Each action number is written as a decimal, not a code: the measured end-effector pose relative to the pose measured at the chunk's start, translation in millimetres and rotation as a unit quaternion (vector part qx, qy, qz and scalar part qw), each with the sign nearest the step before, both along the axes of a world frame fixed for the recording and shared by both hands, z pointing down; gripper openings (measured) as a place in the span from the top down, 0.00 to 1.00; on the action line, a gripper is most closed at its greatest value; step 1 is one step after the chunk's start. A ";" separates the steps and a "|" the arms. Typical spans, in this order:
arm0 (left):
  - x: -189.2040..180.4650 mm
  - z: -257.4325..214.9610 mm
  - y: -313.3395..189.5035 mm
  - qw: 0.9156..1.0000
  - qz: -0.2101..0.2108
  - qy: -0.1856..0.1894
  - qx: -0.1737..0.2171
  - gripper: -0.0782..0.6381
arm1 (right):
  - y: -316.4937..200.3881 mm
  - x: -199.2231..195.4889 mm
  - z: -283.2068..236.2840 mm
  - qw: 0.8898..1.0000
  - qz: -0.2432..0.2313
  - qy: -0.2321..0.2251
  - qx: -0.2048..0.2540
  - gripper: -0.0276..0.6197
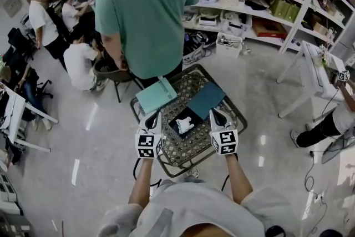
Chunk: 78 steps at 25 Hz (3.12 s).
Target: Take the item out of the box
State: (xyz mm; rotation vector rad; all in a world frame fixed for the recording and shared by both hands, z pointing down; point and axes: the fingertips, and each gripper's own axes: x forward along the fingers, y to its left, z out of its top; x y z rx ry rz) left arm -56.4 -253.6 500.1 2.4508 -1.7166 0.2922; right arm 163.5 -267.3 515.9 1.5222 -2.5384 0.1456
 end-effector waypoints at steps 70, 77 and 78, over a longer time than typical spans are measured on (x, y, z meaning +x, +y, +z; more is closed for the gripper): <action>-36.5 178.1 -33.2 0.986 0.063 0.038 -0.147 0.89 | 19.9 -110.8 262.8 0.927 -0.146 0.259 -0.227 0.82; -42.0 182.2 -31.2 0.986 0.061 0.037 -0.152 0.89 | 13.6 -114.5 280.4 0.923 -0.134 0.234 -0.274 0.55; -43.3 182.8 -30.9 0.986 0.061 0.037 -0.153 0.89 | 12.7 -115.4 282.4 0.923 -0.132 0.231 -0.278 0.52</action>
